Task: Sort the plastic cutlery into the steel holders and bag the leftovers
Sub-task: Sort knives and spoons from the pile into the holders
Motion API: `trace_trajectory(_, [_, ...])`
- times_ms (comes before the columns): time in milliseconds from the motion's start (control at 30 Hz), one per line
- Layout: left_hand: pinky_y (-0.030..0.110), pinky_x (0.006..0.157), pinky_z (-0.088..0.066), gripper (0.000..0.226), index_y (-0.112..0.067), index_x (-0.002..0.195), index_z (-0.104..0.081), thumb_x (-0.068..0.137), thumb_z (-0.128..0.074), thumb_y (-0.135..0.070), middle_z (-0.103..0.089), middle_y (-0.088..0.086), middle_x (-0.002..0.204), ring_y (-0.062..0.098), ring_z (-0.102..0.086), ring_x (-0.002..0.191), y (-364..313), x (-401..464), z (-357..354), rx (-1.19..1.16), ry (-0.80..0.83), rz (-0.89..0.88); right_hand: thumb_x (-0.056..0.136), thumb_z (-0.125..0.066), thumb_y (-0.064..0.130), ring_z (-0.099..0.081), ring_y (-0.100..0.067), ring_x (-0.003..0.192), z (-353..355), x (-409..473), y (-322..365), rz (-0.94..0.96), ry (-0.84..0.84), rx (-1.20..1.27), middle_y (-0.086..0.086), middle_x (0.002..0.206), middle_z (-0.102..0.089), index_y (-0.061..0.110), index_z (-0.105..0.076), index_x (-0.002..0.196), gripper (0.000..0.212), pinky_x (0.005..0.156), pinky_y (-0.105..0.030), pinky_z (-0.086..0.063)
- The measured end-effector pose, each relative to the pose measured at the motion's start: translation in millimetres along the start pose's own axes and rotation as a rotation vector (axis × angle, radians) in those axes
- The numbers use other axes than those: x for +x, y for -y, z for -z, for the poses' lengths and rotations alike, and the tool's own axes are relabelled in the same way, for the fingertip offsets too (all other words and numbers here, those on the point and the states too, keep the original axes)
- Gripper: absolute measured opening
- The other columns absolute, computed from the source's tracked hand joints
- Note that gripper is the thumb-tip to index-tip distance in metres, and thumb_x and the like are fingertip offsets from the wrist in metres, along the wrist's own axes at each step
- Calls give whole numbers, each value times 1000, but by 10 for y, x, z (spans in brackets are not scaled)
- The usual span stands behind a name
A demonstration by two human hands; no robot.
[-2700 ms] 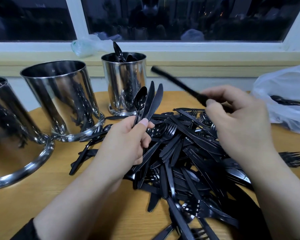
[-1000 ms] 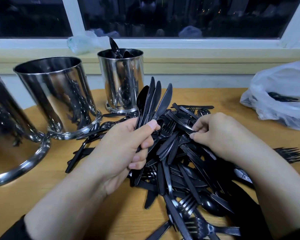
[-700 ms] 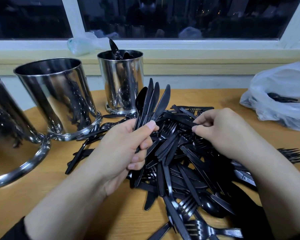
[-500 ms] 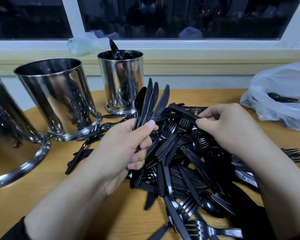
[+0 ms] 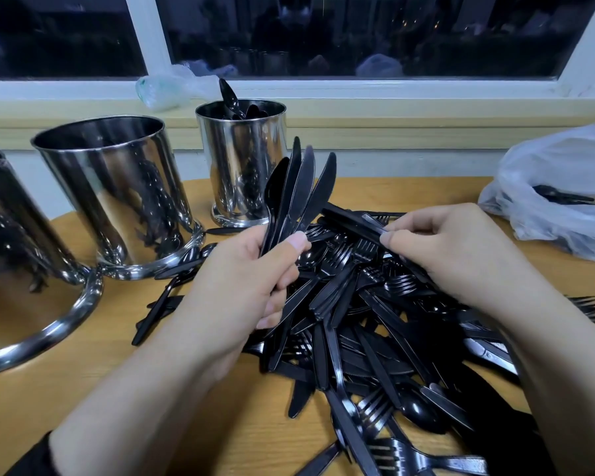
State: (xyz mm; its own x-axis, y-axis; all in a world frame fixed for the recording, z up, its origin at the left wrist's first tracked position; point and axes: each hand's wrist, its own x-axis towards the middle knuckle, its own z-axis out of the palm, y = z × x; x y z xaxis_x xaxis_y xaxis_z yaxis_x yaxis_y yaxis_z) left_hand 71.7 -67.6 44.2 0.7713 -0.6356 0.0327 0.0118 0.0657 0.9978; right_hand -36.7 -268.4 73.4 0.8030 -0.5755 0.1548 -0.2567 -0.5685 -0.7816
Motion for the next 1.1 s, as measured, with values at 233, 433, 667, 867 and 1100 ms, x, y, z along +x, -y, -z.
trace_trajectory(233, [26,54,-49,33,-16,77,-61,104,-53,-33,-66,3,66,17,-60,55,-106,-35,40,416,-188,-297,81,-78,39,-41,-16,50,-9,-67,90,15,236,87,-4,53,-57,37,-79,82,3,52,-24,-32])
trace_trajectory(433, [40,66,-46,29,-32,85,-69,99,-49,-48,-73,7,80,28,-63,71,-126,-87,20,607,-201,-317,82,-79,32,-33,-15,47,-57,-111,126,14,416,119,1,55,-47,26,-81,82,6,44,-20,-26])
trace_trajectory(667, [31,65,-46,29,-24,86,-57,95,-48,-50,-64,-3,73,15,-59,68,-88,-63,22,815,1,-257,79,-77,28,-40,-11,42,-104,-128,140,-53,427,302,-2,55,-53,12,-80,84,17,41,-18,-31])
trace_trajectory(867, [26,60,-49,24,-29,88,-60,103,-50,-45,-68,-8,72,2,-64,63,-75,-35,36,777,41,-142,88,-65,42,-48,-13,42,-97,-114,168,-189,313,637,-17,71,-66,-3,-74,92,47,36,-19,-37])
trace_trajectory(1100, [29,46,-34,25,-29,83,-61,103,-54,-41,-58,-3,61,13,-40,44,-16,36,92,439,-16,-31,74,-65,55,-65,-25,71,-99,-99,162,-85,361,840,-18,88,-71,6,-70,116,65,58,-28,-58])
